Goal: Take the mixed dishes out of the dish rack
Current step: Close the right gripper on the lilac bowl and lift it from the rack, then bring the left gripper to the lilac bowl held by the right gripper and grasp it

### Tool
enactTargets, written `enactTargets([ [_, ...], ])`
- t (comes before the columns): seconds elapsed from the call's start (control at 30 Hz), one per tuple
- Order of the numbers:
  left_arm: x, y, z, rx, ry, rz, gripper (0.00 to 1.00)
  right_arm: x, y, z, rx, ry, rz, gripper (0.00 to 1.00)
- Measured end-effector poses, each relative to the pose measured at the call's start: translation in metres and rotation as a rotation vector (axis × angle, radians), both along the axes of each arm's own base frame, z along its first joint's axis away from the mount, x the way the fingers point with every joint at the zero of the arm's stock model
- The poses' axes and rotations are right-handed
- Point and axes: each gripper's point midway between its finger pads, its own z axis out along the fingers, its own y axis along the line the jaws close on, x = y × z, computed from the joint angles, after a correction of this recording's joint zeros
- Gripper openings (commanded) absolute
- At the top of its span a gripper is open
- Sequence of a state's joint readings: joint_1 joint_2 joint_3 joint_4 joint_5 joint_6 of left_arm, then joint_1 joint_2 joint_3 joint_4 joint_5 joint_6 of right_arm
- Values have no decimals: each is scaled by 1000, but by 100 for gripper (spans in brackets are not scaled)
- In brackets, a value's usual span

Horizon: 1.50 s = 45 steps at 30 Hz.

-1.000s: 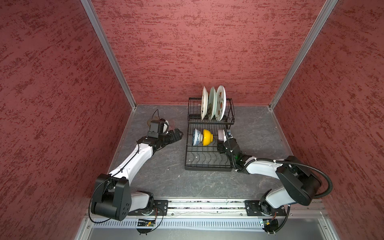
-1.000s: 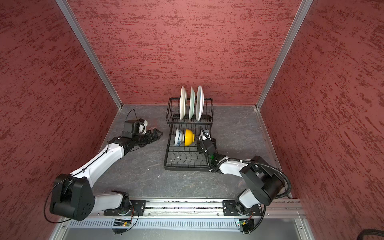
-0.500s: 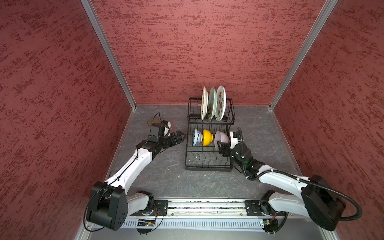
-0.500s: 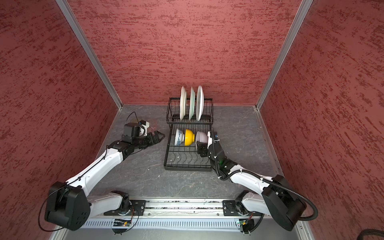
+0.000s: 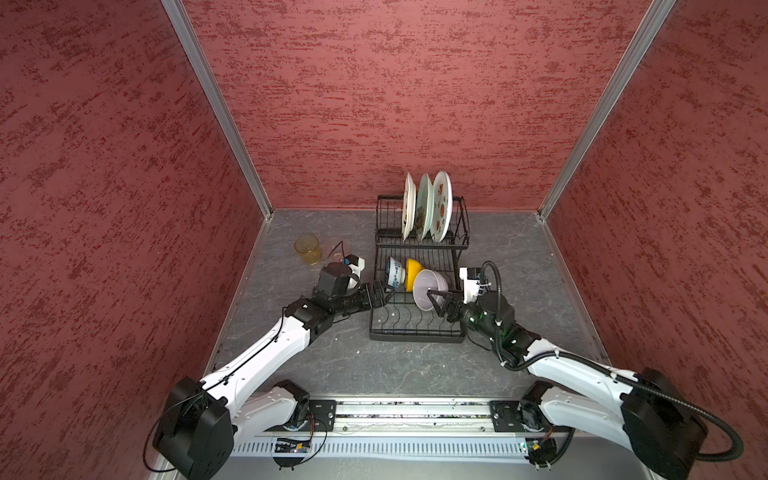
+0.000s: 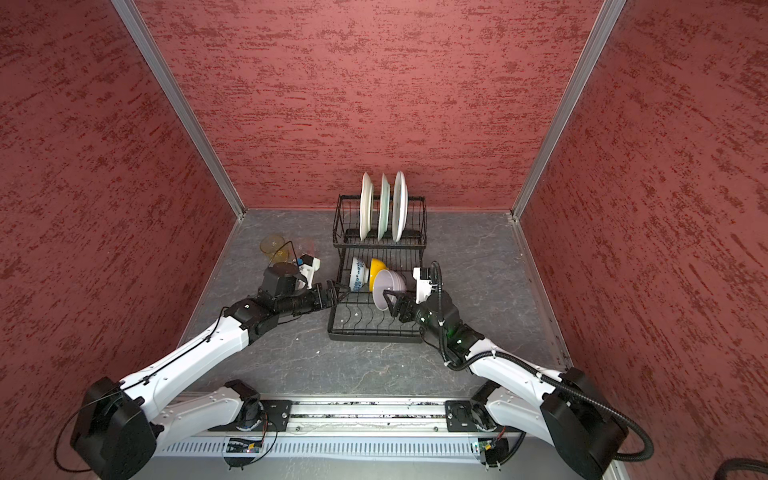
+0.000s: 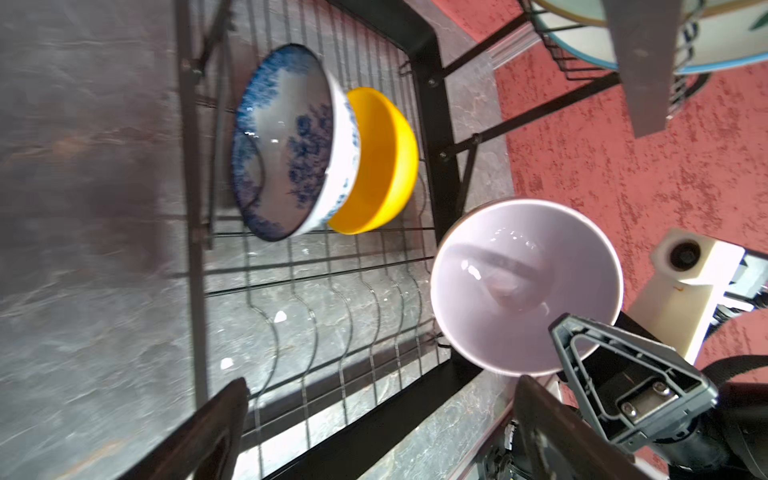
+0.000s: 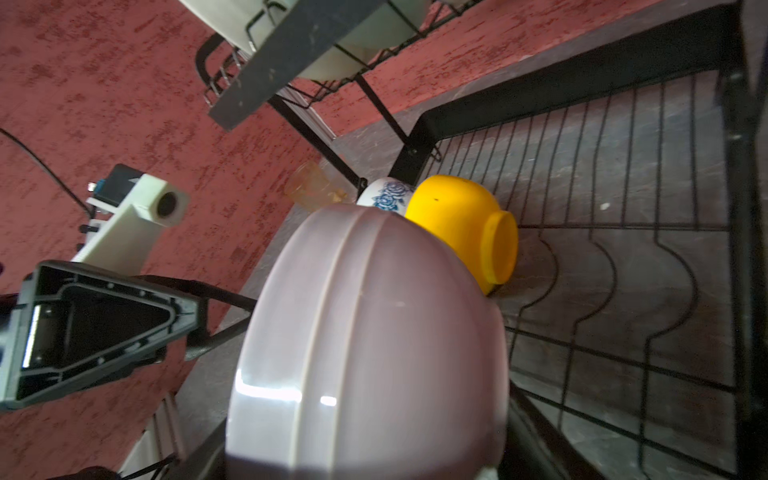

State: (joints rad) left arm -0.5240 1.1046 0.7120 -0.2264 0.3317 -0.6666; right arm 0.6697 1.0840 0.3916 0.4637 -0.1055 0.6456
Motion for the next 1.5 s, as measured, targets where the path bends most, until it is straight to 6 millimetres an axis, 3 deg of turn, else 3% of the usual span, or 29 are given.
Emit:
enactTargets([
  [0.1,-1,-11,-4,-8,12,-19,97,-5,6,7,41,2,39,62],
  [0.37,0,-33,-21,-16,45,-53,74,-18,12,29,146,-10,103,63],
  [0.6,1,-41,-16,-42,30,-65,59,-23,14,26,165,19,130,63],
  [0.9,3,-46,-17,-48,23,-73,58,-28,24,25,193,42,192,63],
  [1.07,2,-49,-21,-47,33,-78,53,-31,30,23,206,55,226,64],
  [1.4,0,-56,-15,-78,28,-100,21,-33,41,13,211,104,282,65],
  [1.5,0,-56,-15,-73,18,-107,20,-33,41,15,218,103,284,66],
])
